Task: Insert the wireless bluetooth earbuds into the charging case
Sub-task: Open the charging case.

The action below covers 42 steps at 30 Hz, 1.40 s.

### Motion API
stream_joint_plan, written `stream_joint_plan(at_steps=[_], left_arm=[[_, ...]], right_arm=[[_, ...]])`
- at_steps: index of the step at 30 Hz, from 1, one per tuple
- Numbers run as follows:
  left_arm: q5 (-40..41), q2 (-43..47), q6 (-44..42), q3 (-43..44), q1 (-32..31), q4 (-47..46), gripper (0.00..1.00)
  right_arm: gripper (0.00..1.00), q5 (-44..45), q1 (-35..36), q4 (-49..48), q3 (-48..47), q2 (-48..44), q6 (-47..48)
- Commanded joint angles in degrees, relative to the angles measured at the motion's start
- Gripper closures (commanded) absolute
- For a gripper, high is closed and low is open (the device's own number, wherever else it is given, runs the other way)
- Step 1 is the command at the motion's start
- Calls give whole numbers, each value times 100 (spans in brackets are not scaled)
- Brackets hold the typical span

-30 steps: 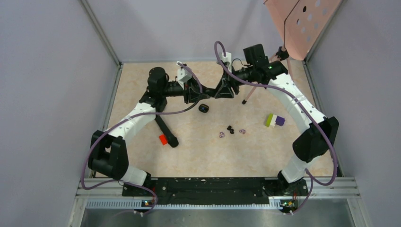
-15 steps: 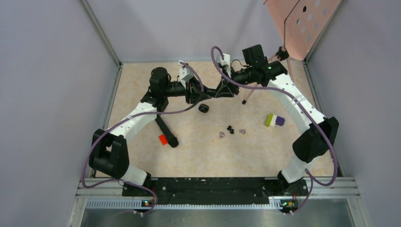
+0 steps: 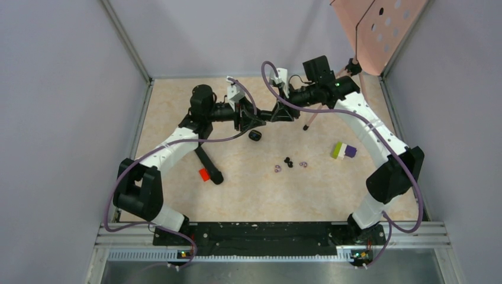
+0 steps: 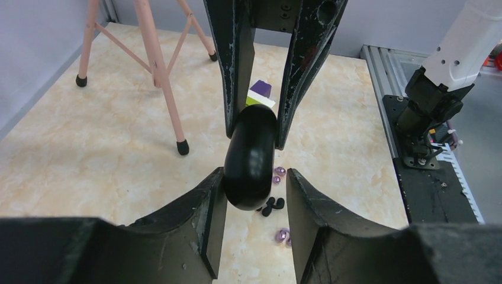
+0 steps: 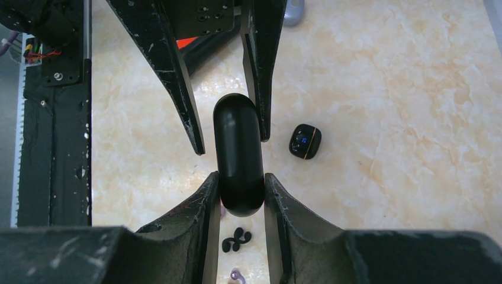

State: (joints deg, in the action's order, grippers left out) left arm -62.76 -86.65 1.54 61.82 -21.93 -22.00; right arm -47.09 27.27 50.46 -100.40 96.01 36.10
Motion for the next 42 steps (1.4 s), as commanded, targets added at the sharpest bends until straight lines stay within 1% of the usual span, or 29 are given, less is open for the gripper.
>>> stream_joint_plan(at_steps=[1,6,11,14,16,18,19,21,23,27,35,42], left_arm=[[-64,-27,-66,144,-47,-67,55],[-37,-42,-84,145,-61,-45,55],[-55,-73,-101,158,-73,-79,65],[-67,-99,-97,163,-68,-116,76],[-67,-133,-86,172,-74,-127,87],[-92,-170,-67,163,-70,-144,98],[-102,-183,-73,151,-71,-157,100],[-137,-173,-82,73,-70,-293,100],[-178,-144,-104,-7,-73,-438,100],[-232,-99,-286,-103,-74,-588,100],[-292,-58,-289,-200,-74,-745,100],[-287,-60,-180,-335,-84,-1030,100]], right_arm=[[80,-24,59,-87,-352,-188,110],[80,-45,70,-88,-408,-173,108],[80,-36,85,-89,-394,-154,108],[79,-23,104,-89,-364,-151,118],[78,-16,121,-89,-353,-137,102],[72,14,127,-118,-369,-123,-18],[68,73,126,-195,-367,-117,-167],[60,168,120,-330,-370,-107,-445],[56,188,84,-403,-400,-100,-602],[55,194,-15,-574,-423,-32,-890],[55,451,-59,-701,-451,18,-966],[55,476,-157,-801,-544,112,-1038]])
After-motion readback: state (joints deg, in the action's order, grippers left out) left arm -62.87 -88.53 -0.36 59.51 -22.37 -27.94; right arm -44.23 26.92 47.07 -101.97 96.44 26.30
